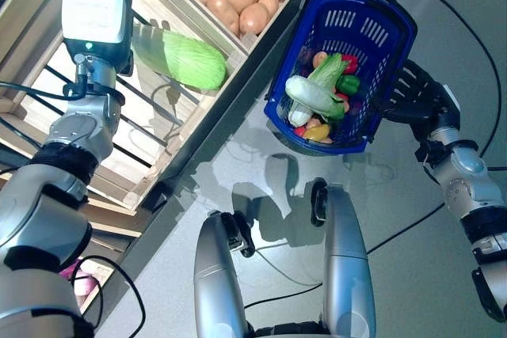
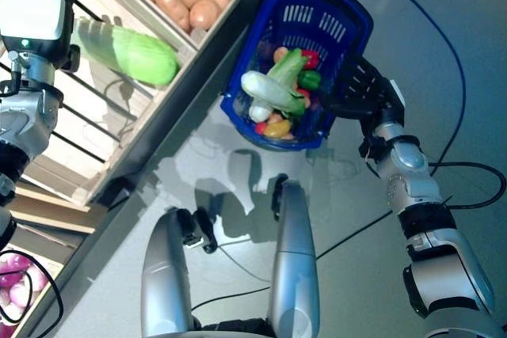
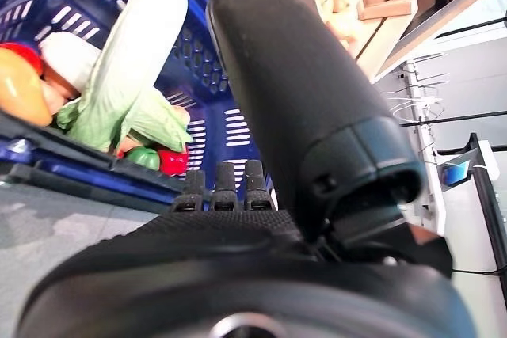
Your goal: Put vegetables into the basket
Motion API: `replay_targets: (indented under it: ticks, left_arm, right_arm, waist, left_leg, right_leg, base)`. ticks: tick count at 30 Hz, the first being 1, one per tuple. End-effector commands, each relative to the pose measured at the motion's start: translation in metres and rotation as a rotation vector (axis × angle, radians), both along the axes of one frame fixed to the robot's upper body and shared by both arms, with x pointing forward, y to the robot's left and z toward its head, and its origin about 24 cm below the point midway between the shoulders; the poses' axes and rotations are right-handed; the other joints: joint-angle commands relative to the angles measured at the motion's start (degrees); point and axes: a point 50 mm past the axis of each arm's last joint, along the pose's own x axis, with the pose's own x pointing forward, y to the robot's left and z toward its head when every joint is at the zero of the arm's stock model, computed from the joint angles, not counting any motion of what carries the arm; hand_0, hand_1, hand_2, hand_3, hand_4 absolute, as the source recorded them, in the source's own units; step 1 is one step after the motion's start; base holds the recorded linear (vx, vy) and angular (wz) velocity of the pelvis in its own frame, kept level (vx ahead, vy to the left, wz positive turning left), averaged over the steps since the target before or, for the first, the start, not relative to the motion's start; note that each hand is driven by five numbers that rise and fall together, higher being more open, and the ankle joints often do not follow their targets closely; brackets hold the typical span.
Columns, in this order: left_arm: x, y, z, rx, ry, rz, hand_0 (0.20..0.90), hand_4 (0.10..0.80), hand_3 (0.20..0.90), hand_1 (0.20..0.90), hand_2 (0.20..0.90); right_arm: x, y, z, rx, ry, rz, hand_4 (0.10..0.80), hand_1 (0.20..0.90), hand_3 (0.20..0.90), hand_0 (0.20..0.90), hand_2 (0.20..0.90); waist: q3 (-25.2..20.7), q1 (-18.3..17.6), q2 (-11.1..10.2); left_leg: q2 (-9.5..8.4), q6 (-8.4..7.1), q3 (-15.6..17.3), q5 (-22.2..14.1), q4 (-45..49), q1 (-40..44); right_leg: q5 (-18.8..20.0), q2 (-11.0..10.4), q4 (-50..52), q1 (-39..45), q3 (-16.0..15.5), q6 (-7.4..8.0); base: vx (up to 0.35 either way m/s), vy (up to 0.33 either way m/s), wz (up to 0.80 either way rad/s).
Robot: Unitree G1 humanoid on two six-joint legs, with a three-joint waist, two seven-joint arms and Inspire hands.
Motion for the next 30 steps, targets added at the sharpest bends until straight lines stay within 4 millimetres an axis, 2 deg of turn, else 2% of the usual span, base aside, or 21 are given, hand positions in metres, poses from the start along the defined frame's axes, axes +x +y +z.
replay_targets:
  ticks: [1, 14, 19, 24, 30]
  left_arm:
    - [-0.015, 0.015, 0.073, 0.02, -0.224, 0.104, 0.9, 0.8, 0.9, 0.9, 0.9]
    - [-0.008, 0.012, 0.072, 0.035, -0.062, 0.125, 0.9, 0.8, 0.9, 0.9, 0.9]
    - [-0.003, 0.004, 0.073, 0.03, -0.017, 0.097, 0.9, 0.8, 0.9, 0.9, 0.9]
    - [0.0, -0.004, 0.077, 0.021, 0.008, 0.044, 0.9, 0.8, 0.9, 0.9, 0.9]
    - [-0.001, 0.003, 0.082, 0.008, 0.025, 0.064, 0.9, 0.8, 0.9, 0.9, 0.9]
  right_arm:
    - [-0.001, 0.004, 0.049, 0.082, -0.261, -0.007, 0.8, 0.9, 0.9, 0.9, 0.9]
    - [-0.004, 0.002, 0.046, 0.095, -0.27, -0.011, 0.8, 0.9, 0.9, 0.9, 0.9]
    - [-0.007, 0.001, 0.048, 0.082, -0.275, -0.018, 0.8, 0.9, 0.9, 0.9, 0.9]
    - [-0.007, -0.003, 0.057, 0.055, -0.295, -0.027, 0.8, 0.9, 0.9, 0.9, 0.9]
    - [-0.009, -0.011, 0.066, 0.045, -0.325, -0.048, 0.8, 0.9, 0.9, 0.9, 0.9]
  waist:
    - [-0.3, 0.6, -1.7]
    - [-0.2, 0.2, -1.9]
    - [-0.2, -0.1, -2.0]
    - [-0.2, -0.2, -2.3]
    - [-0.2, 0.0, -2.5]
  left_leg:
    - [3.35, -5.23, -3.8, 3.4, -4.9, -1.8]
    - [3.88, -5.31, -4.7, 2.6, -1.7, -7.6]
    - [4.14, -5.25, -5.2, 2.1, 0.4, -11.0]
    - [4.47, -5.15, -5.9, 1.7, 2.6, -13.9]
    - [4.71, -4.77, -6.1, 1.5, 3.3, -14.8]
  right_leg:
    - [1.0, -5.7, -3.8, 5.3, 2.3, 3.53]
    - [1.4, -5.9, -1.9, -0.1, 2.8, 4.13]
    - [1.5, -6.3, -0.4, -3.4, 3.2, 4.36]
    - [1.4, -6.7, 1.2, -6.1, 3.2, 4.44]
    - [1.2, -7.0, 1.8, -6.9, 2.8, 4.27]
  base:
    - [0.0, 0.0, 0.0]
    - [0.001, 0.008, 0.0]
    - [-0.026, 0.047, -0.01]
    - [-0.043, 0.057, 0.0]
    - [-0.021, 0.052, -0.03]
